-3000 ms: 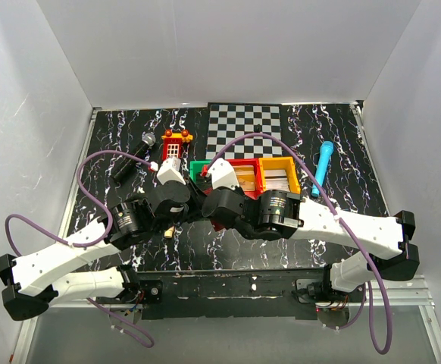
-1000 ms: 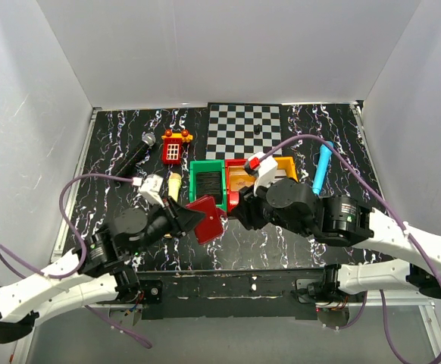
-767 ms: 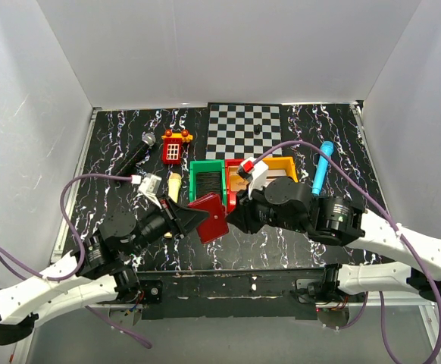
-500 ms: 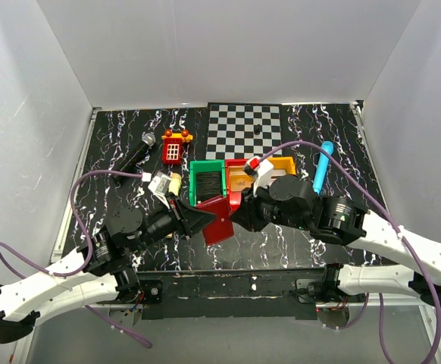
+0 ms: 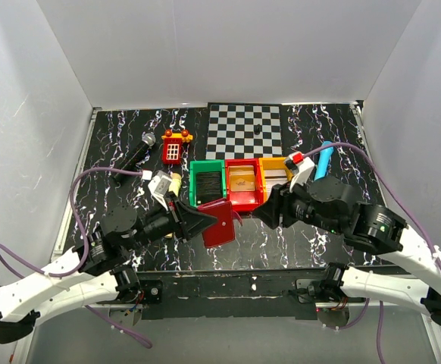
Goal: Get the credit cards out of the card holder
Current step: Open the card holder at the center of the board.
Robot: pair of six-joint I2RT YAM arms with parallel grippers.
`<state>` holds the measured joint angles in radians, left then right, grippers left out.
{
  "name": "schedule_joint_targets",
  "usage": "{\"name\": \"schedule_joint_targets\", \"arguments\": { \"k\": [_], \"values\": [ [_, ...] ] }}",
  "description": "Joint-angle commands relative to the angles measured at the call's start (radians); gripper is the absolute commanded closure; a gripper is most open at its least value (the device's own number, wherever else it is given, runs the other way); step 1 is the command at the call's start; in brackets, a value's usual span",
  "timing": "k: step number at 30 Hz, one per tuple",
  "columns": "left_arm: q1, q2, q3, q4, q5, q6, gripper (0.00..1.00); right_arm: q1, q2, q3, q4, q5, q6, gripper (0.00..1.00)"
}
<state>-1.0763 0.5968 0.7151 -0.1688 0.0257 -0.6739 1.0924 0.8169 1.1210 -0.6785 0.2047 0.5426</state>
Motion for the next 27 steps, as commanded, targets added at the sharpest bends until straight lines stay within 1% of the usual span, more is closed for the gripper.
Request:
{"name": "schedule_joint_targets", "arguments": {
  "k": [1,2,4,7,9,12,13,15,17,20,21,22,27],
  "values": [
    [0.009,-0.012,0.006,0.084,0.129,0.048,1.0,-0.003,-0.038,0.054,0.066,-0.045,-0.012,0.37],
    [0.013,-0.002,0.004,0.072,0.141,0.05,1.0,-0.003,-0.056,0.053,0.094,-0.077,-0.006,0.32],
    [0.029,0.024,-0.006,0.069,0.178,0.053,1.0,-0.009,-0.079,0.057,0.137,-0.137,0.005,0.27],
    [0.049,0.049,-0.031,0.15,0.256,0.046,1.0,-0.011,-0.041,0.097,0.122,-0.236,0.003,0.27],
    [0.058,0.087,-0.014,0.163,0.273,0.054,1.0,-0.011,-0.016,0.1,0.111,-0.248,0.008,0.27],
    [0.059,0.153,0.035,0.134,0.296,0.08,1.0,-0.011,0.005,0.094,0.097,-0.237,0.005,0.27],
    [0.061,0.153,0.038,0.152,0.304,0.08,1.0,-0.011,0.016,0.094,0.085,-0.249,-0.003,0.27],
    [0.061,0.15,0.026,0.201,0.313,0.068,1.0,-0.009,0.045,0.095,0.057,-0.274,-0.016,0.27],
    [0.065,0.144,0.017,0.232,0.324,0.056,1.0,-0.011,0.048,0.071,0.046,-0.266,-0.018,0.3],
    [0.085,0.13,-0.011,0.279,0.359,0.024,1.0,-0.011,-0.001,-0.002,0.112,-0.257,-0.009,0.33],
    [0.128,0.108,-0.05,0.342,0.415,-0.021,1.0,-0.011,-0.027,-0.027,0.125,-0.257,-0.015,0.35],
    [0.147,0.101,-0.066,0.365,0.437,-0.036,1.0,-0.011,-0.03,-0.032,0.123,-0.257,-0.016,0.36],
    [0.196,0.098,-0.111,0.465,0.531,-0.102,1.0,-0.011,-0.056,-0.067,0.152,-0.269,-0.018,0.38]
  ]
}}
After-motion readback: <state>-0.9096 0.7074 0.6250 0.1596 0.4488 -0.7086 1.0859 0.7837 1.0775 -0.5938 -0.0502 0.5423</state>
